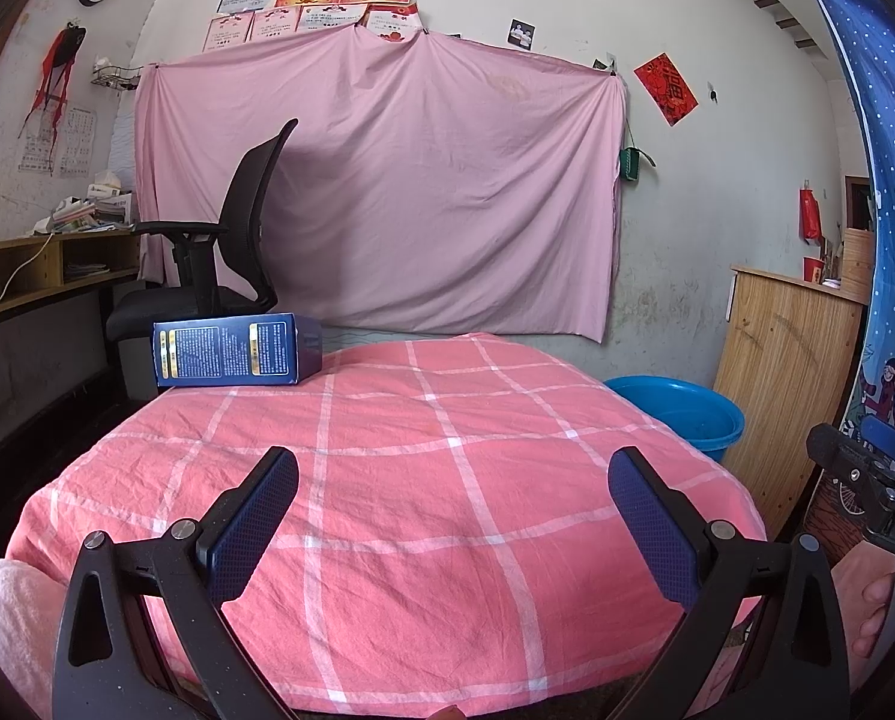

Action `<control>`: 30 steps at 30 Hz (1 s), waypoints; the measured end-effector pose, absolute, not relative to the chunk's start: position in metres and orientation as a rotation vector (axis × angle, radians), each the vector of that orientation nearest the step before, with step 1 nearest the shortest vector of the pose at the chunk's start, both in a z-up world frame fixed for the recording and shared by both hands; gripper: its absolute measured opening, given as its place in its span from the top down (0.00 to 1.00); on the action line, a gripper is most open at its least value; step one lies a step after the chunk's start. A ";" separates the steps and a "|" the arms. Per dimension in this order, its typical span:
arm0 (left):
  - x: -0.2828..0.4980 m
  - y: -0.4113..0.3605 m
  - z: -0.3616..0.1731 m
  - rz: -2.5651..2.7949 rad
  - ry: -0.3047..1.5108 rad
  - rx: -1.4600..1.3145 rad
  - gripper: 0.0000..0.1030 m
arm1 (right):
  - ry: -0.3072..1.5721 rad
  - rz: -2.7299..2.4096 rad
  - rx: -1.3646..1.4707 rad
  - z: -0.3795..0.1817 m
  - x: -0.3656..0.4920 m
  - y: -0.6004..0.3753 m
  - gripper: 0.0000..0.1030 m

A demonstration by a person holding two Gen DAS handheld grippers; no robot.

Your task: Collect trash

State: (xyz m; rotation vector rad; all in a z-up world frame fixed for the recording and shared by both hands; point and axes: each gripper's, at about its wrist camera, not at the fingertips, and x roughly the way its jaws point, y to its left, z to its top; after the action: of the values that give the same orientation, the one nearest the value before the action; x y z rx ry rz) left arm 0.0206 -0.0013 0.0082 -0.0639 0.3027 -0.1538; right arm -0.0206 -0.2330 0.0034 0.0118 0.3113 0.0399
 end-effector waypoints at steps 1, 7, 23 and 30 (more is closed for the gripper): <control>0.021 -0.002 0.008 -0.154 0.302 -0.063 0.02 | 0.311 0.040 0.012 0.003 -0.020 -0.233 0.00; 0.021 -0.003 0.009 -0.153 0.302 -0.064 0.02 | 0.311 0.039 0.012 0.003 -0.020 -0.233 0.00; 0.021 -0.003 0.011 -0.152 0.298 -0.065 0.02 | 0.310 0.039 0.012 0.003 -0.021 -0.233 0.00; 0.021 -0.004 0.012 -0.151 0.297 -0.066 0.02 | 0.310 0.039 0.013 0.003 -0.021 -0.232 0.00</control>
State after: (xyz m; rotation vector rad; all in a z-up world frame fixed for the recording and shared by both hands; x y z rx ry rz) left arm 0.0210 -0.0036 0.0119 -0.0657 0.2971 -0.1507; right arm -0.0210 -0.2325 0.0028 0.0132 0.3102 0.0393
